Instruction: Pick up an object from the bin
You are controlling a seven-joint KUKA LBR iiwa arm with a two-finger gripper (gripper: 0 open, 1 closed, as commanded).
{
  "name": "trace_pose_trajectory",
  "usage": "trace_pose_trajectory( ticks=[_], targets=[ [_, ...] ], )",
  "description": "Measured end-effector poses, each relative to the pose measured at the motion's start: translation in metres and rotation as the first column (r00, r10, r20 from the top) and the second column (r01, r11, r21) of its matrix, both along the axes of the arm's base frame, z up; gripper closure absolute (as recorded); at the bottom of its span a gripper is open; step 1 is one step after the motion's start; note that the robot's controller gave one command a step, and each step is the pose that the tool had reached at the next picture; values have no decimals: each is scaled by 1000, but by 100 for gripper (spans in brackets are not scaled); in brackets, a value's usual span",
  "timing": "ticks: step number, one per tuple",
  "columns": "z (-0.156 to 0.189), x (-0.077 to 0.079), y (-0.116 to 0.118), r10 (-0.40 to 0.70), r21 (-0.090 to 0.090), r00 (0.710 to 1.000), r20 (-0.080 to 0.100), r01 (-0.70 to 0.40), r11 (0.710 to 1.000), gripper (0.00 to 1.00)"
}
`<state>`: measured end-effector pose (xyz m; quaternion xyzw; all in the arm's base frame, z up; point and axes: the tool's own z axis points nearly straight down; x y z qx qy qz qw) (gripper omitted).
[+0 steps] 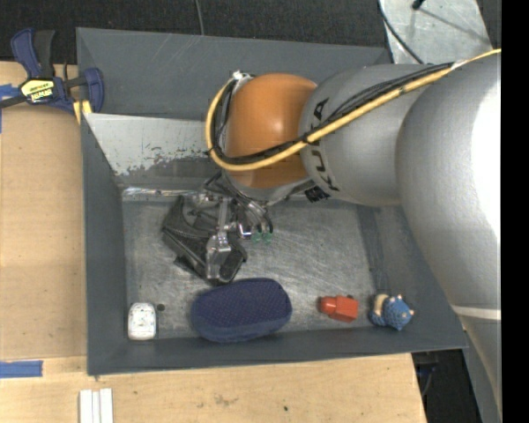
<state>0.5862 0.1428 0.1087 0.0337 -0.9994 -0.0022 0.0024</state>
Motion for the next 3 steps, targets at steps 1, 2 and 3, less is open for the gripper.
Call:
trace_pose_trajectory(
  ticks=[1, 2, 3],
  targets=[
    [-1, -1, -1, -147, -4, 989, -8, 147, 989, 0],
    [-1, -1, -2, -164, -5, 986, -8, 164, 986, 0],
    [-1, -1, -1, -165, -4, 986, -7, 165, 986, 0]
  ],
)
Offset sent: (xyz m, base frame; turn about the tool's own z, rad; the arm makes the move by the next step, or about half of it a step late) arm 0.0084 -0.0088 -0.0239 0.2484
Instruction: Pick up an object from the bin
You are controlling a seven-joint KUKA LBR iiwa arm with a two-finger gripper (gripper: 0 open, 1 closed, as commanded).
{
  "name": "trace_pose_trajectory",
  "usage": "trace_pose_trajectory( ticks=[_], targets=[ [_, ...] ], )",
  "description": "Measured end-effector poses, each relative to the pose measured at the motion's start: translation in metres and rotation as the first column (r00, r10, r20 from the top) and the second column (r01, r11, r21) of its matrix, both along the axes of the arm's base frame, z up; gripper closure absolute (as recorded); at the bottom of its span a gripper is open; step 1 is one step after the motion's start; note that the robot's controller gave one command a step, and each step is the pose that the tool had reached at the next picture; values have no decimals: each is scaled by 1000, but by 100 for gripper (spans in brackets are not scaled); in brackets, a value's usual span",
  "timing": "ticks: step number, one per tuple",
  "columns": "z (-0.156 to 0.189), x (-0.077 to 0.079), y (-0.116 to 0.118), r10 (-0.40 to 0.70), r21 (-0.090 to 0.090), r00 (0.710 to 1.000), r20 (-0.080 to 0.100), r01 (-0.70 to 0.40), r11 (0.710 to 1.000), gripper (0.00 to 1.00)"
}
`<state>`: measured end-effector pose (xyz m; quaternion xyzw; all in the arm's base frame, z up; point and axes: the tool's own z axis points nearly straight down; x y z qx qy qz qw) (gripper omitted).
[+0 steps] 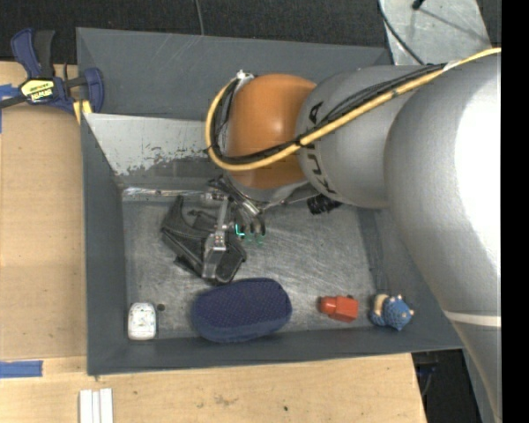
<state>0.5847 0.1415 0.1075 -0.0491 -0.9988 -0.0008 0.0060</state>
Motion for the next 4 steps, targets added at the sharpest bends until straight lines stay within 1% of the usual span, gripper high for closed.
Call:
trace_pose_trajectory(
  ticks=[1, 2, 3, 4],
  targets=[
    [0, 0, 0, -1, 0, 1000, 0, 1, 1000, 0],
    [0, 0, 0, 0, 1, 1000, -1, 0, 1000, 100],
    [0, 0, 0, -1, 1, 1000, 1, 1, 1000, 0],
    [0, 0, 0, -1, 1, 1000, 1, 1, 1000, 0]
  ],
)
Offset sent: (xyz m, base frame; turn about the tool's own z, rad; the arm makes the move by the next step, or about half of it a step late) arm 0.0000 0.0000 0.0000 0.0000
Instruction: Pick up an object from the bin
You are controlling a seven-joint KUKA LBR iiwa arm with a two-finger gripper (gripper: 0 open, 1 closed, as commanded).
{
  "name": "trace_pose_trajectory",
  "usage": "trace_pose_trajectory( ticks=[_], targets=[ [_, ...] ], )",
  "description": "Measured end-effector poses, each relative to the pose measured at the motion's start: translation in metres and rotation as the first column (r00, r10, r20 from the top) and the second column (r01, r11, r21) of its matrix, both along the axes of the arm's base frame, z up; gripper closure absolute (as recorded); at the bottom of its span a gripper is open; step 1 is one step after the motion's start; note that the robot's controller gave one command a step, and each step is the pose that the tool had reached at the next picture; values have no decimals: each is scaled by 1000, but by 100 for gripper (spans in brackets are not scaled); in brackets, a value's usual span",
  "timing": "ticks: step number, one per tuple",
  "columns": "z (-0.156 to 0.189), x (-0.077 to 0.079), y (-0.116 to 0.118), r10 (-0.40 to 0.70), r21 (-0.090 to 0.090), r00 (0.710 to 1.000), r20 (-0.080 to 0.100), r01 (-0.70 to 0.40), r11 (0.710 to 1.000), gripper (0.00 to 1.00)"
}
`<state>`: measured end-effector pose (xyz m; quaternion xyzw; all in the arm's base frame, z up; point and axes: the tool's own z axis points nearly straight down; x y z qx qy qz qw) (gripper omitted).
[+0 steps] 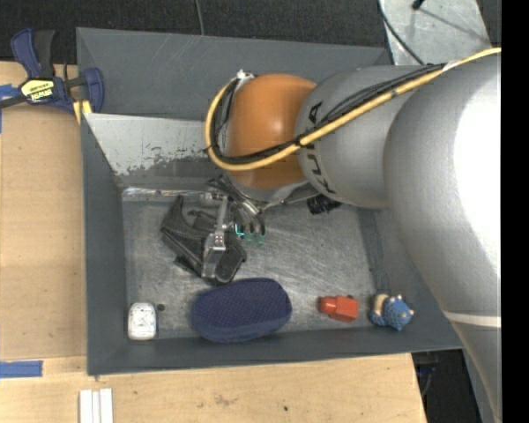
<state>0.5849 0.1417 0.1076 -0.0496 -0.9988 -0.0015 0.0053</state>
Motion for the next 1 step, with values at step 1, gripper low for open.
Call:
trace_pose_trajectory(
  ticks=[1],
  targets=[
    [0, -1, 0, 1, 0, 1000, -3, -1, 1000, 100]
  ],
)
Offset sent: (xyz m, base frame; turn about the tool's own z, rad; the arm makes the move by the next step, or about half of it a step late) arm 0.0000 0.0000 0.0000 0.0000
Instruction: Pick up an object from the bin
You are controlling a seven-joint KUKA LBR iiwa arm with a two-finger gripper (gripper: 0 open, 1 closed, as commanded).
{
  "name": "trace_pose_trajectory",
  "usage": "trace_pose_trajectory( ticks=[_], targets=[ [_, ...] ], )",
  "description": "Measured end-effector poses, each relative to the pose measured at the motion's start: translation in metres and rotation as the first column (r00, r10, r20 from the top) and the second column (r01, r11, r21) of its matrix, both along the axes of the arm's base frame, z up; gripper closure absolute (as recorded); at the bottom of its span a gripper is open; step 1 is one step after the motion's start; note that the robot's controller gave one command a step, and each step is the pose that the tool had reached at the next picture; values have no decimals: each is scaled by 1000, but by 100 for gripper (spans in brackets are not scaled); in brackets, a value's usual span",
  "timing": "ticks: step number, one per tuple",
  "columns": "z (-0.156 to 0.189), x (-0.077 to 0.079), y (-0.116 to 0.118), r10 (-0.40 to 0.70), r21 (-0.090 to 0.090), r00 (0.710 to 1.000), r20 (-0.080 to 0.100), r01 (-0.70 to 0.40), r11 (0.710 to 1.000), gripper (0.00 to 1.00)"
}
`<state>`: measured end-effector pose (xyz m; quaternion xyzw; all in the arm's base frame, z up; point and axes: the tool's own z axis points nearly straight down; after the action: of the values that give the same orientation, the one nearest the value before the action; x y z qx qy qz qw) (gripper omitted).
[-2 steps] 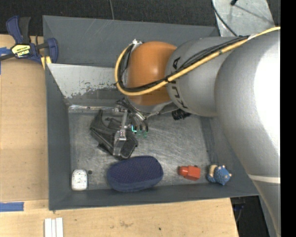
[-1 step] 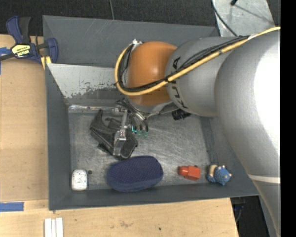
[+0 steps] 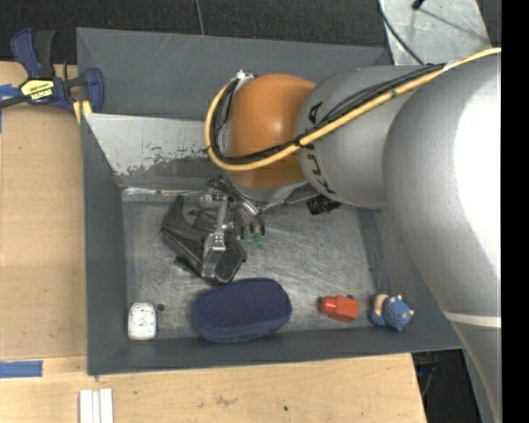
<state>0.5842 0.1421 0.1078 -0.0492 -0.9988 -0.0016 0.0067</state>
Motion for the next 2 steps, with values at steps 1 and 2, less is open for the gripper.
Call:
trace_pose_trajectory(
  ticks=[1, 2],
  targets=[
    [84, 5, 11, 57, -2, 998, 25, -57, 998, 100],
    [78, 3, 10, 56, -3, 998, 16, -56, 998, 0]
  ],
)
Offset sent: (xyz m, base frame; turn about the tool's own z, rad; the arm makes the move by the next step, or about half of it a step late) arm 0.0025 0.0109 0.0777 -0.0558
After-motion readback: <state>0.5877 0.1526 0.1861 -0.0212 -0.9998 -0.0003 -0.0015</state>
